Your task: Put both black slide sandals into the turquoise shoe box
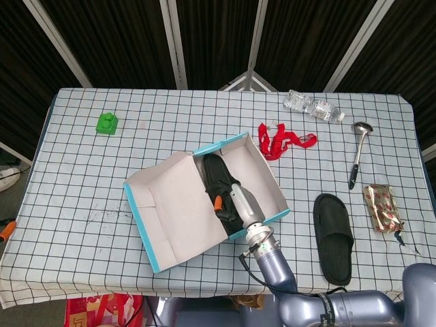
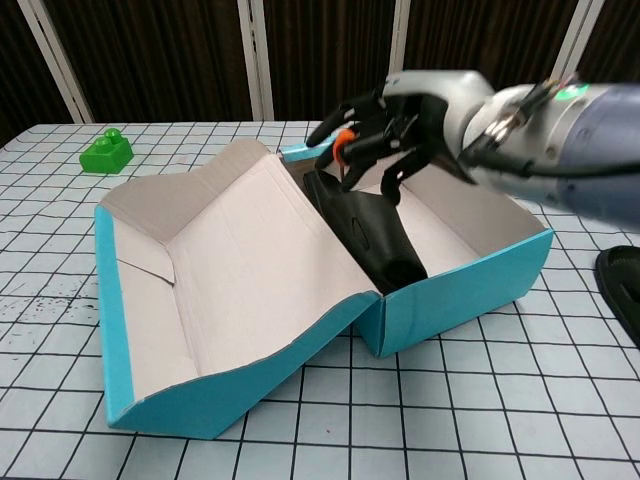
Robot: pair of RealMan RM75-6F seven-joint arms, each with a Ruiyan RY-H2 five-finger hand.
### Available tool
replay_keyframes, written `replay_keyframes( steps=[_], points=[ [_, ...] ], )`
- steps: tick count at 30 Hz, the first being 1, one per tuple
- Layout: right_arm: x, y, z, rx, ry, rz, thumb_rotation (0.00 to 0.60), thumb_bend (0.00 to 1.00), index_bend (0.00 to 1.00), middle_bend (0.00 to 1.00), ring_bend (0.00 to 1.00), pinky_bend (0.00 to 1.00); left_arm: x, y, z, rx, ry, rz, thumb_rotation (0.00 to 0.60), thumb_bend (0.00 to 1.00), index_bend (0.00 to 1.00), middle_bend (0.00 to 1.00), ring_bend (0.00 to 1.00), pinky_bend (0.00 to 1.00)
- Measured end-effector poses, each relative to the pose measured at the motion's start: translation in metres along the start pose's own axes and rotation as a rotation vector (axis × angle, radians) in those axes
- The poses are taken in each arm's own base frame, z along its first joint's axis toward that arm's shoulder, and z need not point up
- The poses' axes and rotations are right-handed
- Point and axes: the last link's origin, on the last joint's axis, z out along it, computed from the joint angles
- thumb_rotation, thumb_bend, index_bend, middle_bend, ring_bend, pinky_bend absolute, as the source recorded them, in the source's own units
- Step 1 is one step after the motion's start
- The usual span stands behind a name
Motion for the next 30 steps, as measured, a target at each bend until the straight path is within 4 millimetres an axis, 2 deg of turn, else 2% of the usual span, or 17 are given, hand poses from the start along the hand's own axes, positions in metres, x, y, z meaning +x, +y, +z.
replay_keyframes(
  steps=[3, 5, 10, 12, 16, 18, 22, 26, 30],
  points=[
    [0.022, -0.016, -0.010, 0.062, 0.034, 0.069, 0.600, 0.73, 0.39, 0.33, 0.41, 0.67, 0.000, 0.000, -0.001, -0.001, 0.000, 0.001, 0.600, 0.27, 0.06, 0.00, 0.00, 0.01],
    [0.040, -0.021, -0.016, 0.090, 0.066, 0.085, 0.600, 0.72, 0.35, 0.31, 0.37, 0.60, 0.000, 0.000, -0.001, -0.001, 0.000, 0.002, 0.600, 0.27, 0.06, 0.00, 0.00, 0.01],
    [0.084, -0.014, -0.030, 0.088, 0.158, -0.040, 0.600, 0.42, 0.16, 0.13, 0.16, 0.29, 0.001, 0.000, -0.001, 0.003, 0.003, 0.004, 0.600, 0.27, 0.06, 0.00, 0.00, 0.01],
    [0.098, -0.005, -0.035, 0.059, 0.182, -0.147, 0.600, 0.35, 0.12, 0.09, 0.10, 0.21, 0.001, 0.000, -0.001, 0.005, 0.008, 0.007, 0.600, 0.27, 0.06, 0.00, 0.00, 0.01],
    [0.110, 0.029, -0.052, -0.044, 0.185, -0.428, 0.600, 0.25, 0.08, 0.06, 0.07, 0.16, 0.002, 0.001, -0.001, 0.009, 0.018, 0.012, 0.600, 0.27, 0.06, 0.00, 0.00, 0.01],
    [0.115, 0.051, -0.060, -0.103, 0.178, -0.554, 0.600, 0.24, 0.08, 0.06, 0.06, 0.16, 0.002, 0.001, -0.001, 0.011, 0.025, 0.017, 0.600, 0.26, 0.06, 0.00, 0.00, 0.01],
    [0.139, 0.104, -0.087, -0.247, 0.167, -0.778, 0.600, 0.24, 0.08, 0.06, 0.06, 0.16, 0.001, 0.000, 0.000, 0.019, 0.026, 0.029, 0.600, 0.26, 0.06, 0.00, 0.00, 0.01],
    [0.162, 0.139, -0.108, -0.342, 0.168, -0.868, 0.600, 0.24, 0.08, 0.06, 0.06, 0.16, -0.002, 0.001, 0.001, 0.019, 0.019, 0.045, 0.600, 0.27, 0.06, 0.00, 0.00, 0.01],
    [0.178, 0.163, -0.112, -0.401, 0.156, -0.892, 0.600, 0.24, 0.08, 0.06, 0.06, 0.16, -0.007, 0.005, 0.001, 0.009, 0.010, 0.071, 0.600, 0.26, 0.06, 0.00, 0.00, 0.01]
  ],
)
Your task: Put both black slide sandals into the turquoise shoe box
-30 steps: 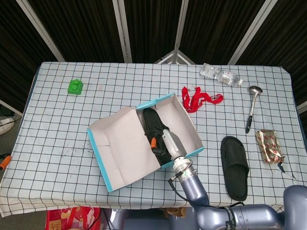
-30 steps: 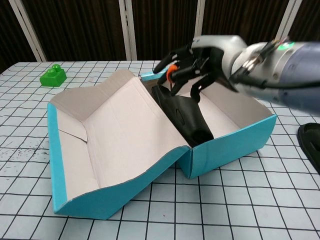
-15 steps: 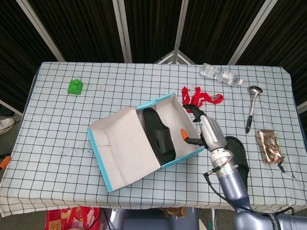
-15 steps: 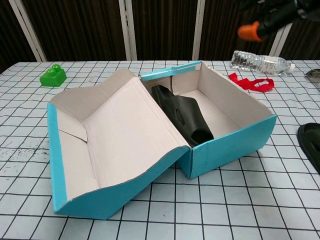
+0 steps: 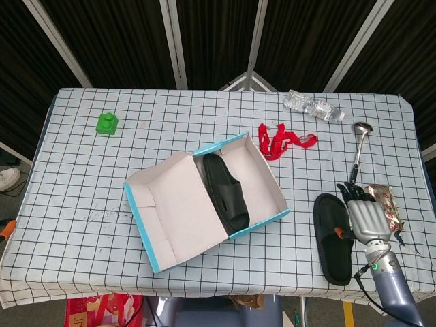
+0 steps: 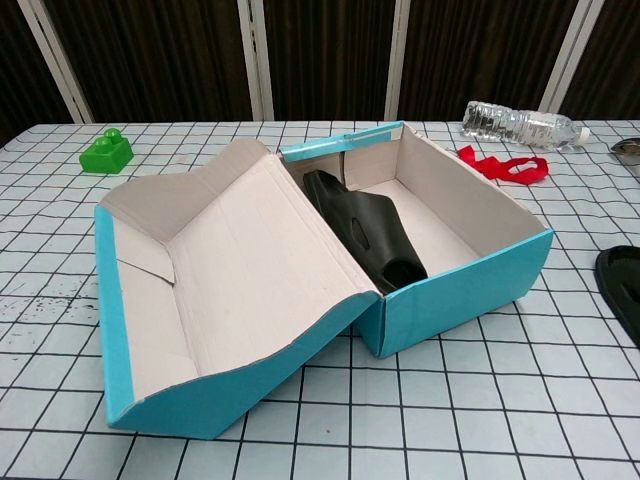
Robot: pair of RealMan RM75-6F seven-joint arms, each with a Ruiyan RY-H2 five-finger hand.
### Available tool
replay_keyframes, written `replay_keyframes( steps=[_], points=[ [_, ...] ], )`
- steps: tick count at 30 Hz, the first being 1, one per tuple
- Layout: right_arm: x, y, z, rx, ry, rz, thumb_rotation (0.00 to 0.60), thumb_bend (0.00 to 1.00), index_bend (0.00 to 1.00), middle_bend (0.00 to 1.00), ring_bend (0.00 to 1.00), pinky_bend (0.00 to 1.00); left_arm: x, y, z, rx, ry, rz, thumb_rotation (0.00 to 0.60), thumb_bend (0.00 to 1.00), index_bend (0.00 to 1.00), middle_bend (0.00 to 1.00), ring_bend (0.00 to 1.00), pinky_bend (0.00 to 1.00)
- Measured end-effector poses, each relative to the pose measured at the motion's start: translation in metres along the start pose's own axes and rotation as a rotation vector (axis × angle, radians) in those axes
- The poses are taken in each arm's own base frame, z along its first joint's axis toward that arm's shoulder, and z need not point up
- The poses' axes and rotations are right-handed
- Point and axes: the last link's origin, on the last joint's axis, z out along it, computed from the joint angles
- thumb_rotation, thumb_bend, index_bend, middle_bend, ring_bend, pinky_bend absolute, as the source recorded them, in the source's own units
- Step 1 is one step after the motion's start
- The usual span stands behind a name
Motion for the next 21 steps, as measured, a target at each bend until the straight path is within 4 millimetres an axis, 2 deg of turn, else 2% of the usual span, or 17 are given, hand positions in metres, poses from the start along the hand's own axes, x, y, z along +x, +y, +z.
replay_keyframes(
  steps=[4, 7, 14, 21],
  points=[
    [-0.008, 0.021, 0.011, -0.024, -0.049, -0.020, 0.600, 0.24, 0.08, 0.06, 0.06, 0.16, -0.001, 0.001, 0.000, 0.004, 0.001, 0.014, 0.600, 0.27, 0.06, 0.00, 0.00, 0.01],
    [-0.011, 0.027, 0.017, -0.024, -0.096, -0.044, 0.600, 0.24, 0.08, 0.06, 0.06, 0.16, -0.002, 0.001, 0.000, 0.009, 0.002, 0.025, 0.600, 0.27, 0.06, 0.00, 0.00, 0.01],
    [-0.005, 0.035, 0.031, -0.021, -0.218, -0.142, 0.600, 0.24, 0.07, 0.06, 0.05, 0.14, -0.007, 0.005, 0.001, 0.009, 0.000, 0.059, 0.600, 0.26, 0.06, 0.00, 0.00, 0.01],
    [0.008, 0.032, 0.045, -0.028, -0.350, -0.188, 0.600, 0.23, 0.05, 0.05, 0.03, 0.12, -0.013, 0.007, 0.003, 0.019, -0.007, 0.089, 0.600, 0.27, 0.06, 0.00, 0.00, 0.01]
  ],
)
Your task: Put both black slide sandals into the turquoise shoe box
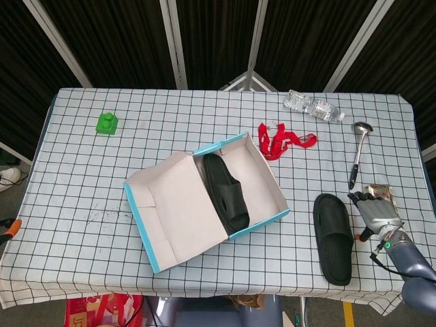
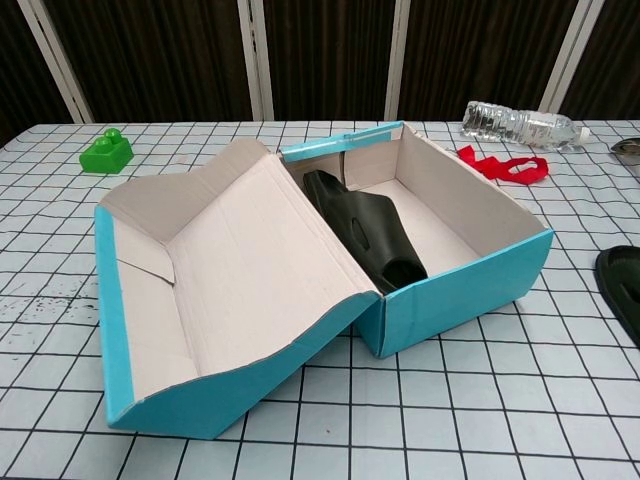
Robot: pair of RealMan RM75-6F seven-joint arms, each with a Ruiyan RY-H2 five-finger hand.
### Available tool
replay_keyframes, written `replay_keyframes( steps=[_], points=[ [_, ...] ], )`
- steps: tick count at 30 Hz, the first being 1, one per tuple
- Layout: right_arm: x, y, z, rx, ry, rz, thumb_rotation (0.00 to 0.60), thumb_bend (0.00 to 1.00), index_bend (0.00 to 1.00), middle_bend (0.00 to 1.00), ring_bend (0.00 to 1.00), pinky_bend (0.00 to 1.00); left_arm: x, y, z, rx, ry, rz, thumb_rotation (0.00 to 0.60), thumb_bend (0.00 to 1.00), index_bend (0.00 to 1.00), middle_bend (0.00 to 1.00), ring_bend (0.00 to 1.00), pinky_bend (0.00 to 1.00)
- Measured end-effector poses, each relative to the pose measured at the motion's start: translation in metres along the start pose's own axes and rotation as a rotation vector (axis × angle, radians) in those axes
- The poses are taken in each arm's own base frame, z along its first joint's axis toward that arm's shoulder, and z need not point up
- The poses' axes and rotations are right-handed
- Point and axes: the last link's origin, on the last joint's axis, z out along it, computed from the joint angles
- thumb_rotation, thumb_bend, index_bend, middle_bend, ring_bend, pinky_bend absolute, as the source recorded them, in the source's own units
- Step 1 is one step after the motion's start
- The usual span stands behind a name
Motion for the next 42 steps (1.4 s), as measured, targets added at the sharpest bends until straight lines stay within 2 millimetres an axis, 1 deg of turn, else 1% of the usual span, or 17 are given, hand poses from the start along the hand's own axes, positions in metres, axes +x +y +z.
replay_keyframes(
  steps=[6, 11, 14, 23, 29, 33, 34, 35, 36, 37, 39, 40, 42],
  points=[
    [0.012, -0.008, 0.009, -0.002, -0.103, 0.001, 0.600, 0.23, 0.03, 0.04, 0.03, 0.12, -0.004, 0.001, 0.002, 0.007, -0.008, 0.014, 0.600, 0.26, 0.06, 0.00, 0.00, 0.01],
    [0.016, -0.020, 0.025, -0.004, -0.160, 0.028, 0.600, 0.23, 0.03, 0.04, 0.03, 0.12, -0.007, -0.001, 0.005, 0.019, -0.020, 0.022, 0.600, 0.27, 0.06, 0.00, 0.00, 0.01],
    [0.015, -0.026, 0.033, -0.004, -0.186, 0.047, 0.600, 0.23, 0.03, 0.04, 0.03, 0.12, -0.008, -0.001, 0.006, 0.021, -0.024, 0.024, 0.600, 0.27, 0.06, 0.00, 0.00, 0.01],
    [0.012, -0.026, 0.048, -0.019, -0.222, 0.106, 0.600, 0.23, 0.03, 0.04, 0.03, 0.12, -0.011, -0.003, 0.009, 0.032, -0.030, 0.031, 0.600, 0.27, 0.06, 0.00, 0.00, 0.01],
    [0.013, -0.025, 0.052, -0.019, -0.231, 0.120, 0.600, 0.23, 0.04, 0.06, 0.09, 0.12, -0.013, -0.001, 0.009, 0.029, -0.034, 0.037, 0.600, 0.27, 0.06, 0.00, 0.00, 0.01],
    [0.013, -0.026, 0.054, -0.014, -0.230, 0.138, 0.600, 0.23, 0.13, 0.15, 0.18, 0.12, -0.013, -0.001, 0.009, 0.030, -0.036, 0.039, 0.600, 0.27, 0.06, 0.00, 0.00, 0.01],
    [0.013, -0.026, 0.055, -0.011, -0.228, 0.143, 0.600, 0.25, 0.16, 0.18, 0.21, 0.13, -0.013, -0.001, 0.009, 0.030, -0.036, 0.039, 0.600, 0.27, 0.06, 0.00, 0.00, 0.01],
    [0.013, -0.026, 0.056, -0.009, -0.225, 0.145, 0.600, 0.29, 0.19, 0.21, 0.24, 0.14, -0.013, -0.001, 0.009, 0.031, -0.037, 0.038, 0.600, 0.27, 0.06, 0.00, 0.00, 0.01],
    [0.013, -0.026, 0.056, -0.006, -0.222, 0.147, 0.600, 0.38, 0.23, 0.26, 0.28, 0.16, -0.013, -0.002, 0.010, 0.032, -0.038, 0.038, 0.600, 0.27, 0.06, 0.00, 0.00, 0.01],
    [0.013, -0.026, 0.057, -0.005, -0.214, 0.149, 0.600, 0.49, 0.27, 0.31, 0.32, 0.19, -0.013, -0.002, 0.010, 0.032, -0.039, 0.038, 0.600, 0.27, 0.06, 0.00, 0.00, 0.01],
    [0.013, -0.026, 0.058, -0.006, -0.193, 0.154, 0.600, 0.61, 0.33, 0.38, 0.38, 0.23, -0.013, -0.002, 0.010, 0.033, -0.039, 0.037, 0.600, 0.26, 0.06, 0.00, 0.00, 0.01],
    [0.013, -0.025, 0.058, -0.006, -0.175, 0.161, 0.600, 0.65, 0.36, 0.41, 0.42, 0.24, -0.013, -0.002, 0.010, 0.032, -0.039, 0.037, 0.600, 0.26, 0.06, 0.00, 0.00, 0.01],
    [0.013, -0.025, 0.058, -0.004, -0.152, 0.175, 0.600, 0.70, 0.38, 0.45, 0.45, 0.25, -0.013, -0.002, 0.010, 0.032, -0.040, 0.035, 0.600, 0.26, 0.06, 0.00, 0.00, 0.01]
  ],
)
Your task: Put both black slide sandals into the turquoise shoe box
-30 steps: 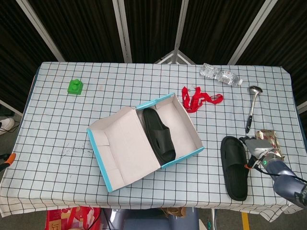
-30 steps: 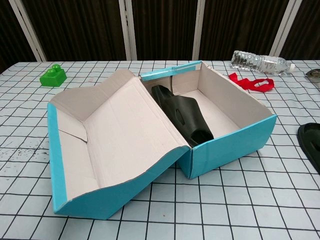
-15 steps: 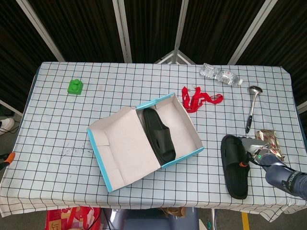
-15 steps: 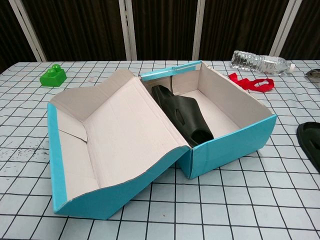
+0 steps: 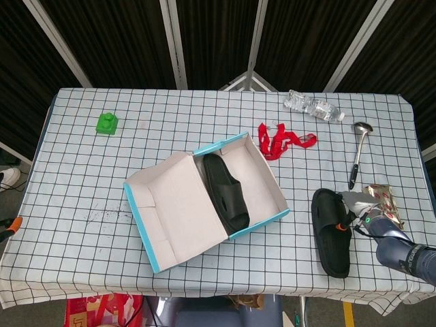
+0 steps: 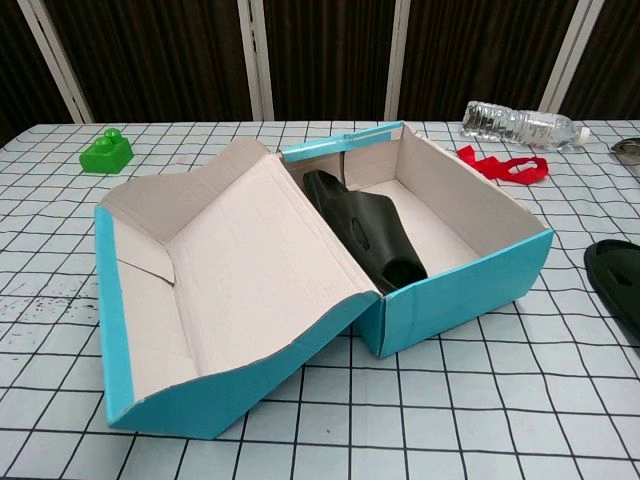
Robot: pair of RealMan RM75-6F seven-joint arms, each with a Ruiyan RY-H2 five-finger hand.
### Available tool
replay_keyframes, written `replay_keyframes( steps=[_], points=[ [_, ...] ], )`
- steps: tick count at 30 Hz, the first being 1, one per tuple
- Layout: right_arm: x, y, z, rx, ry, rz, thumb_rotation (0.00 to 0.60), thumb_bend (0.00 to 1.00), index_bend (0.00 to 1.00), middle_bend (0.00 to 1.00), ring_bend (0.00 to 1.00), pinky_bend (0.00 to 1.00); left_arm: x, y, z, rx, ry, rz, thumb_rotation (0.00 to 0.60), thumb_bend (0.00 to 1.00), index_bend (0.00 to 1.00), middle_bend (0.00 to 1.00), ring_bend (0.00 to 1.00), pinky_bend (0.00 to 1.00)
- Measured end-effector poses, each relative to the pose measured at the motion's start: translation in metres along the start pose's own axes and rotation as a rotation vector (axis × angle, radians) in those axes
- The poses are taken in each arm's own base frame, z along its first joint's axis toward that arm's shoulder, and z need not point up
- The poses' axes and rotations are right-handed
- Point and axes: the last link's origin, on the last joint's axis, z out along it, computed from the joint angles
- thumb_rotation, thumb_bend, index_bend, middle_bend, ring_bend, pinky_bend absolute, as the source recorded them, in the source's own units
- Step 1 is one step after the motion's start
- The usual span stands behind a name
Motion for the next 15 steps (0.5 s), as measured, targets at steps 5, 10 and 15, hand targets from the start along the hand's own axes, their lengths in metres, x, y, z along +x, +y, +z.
replay_keyframes(
  steps=[5, 10, 15],
  points=[
    [0.001, 0.004, -0.008, 0.012, 0.005, 0.008, 0.600, 0.72, 0.40, 0.47, 0.47, 0.25, 0.001, 0.000, 0.000, -0.001, 0.002, -0.006, 0.600, 0.26, 0.06, 0.00, 0.00, 0.01],
    [0.008, 0.005, -0.019, 0.016, -0.016, -0.003, 0.600, 0.72, 0.40, 0.48, 0.47, 0.25, 0.002, -0.001, -0.001, -0.003, 0.003, -0.011, 0.600, 0.27, 0.06, 0.00, 0.00, 0.01],
    [0.021, 0.001, -0.034, 0.029, -0.019, -0.011, 0.600, 0.73, 0.40, 0.48, 0.47, 0.25, 0.003, -0.001, -0.001, -0.002, 0.004, -0.019, 0.600, 0.27, 0.06, 0.00, 0.00, 0.01]
  ],
)
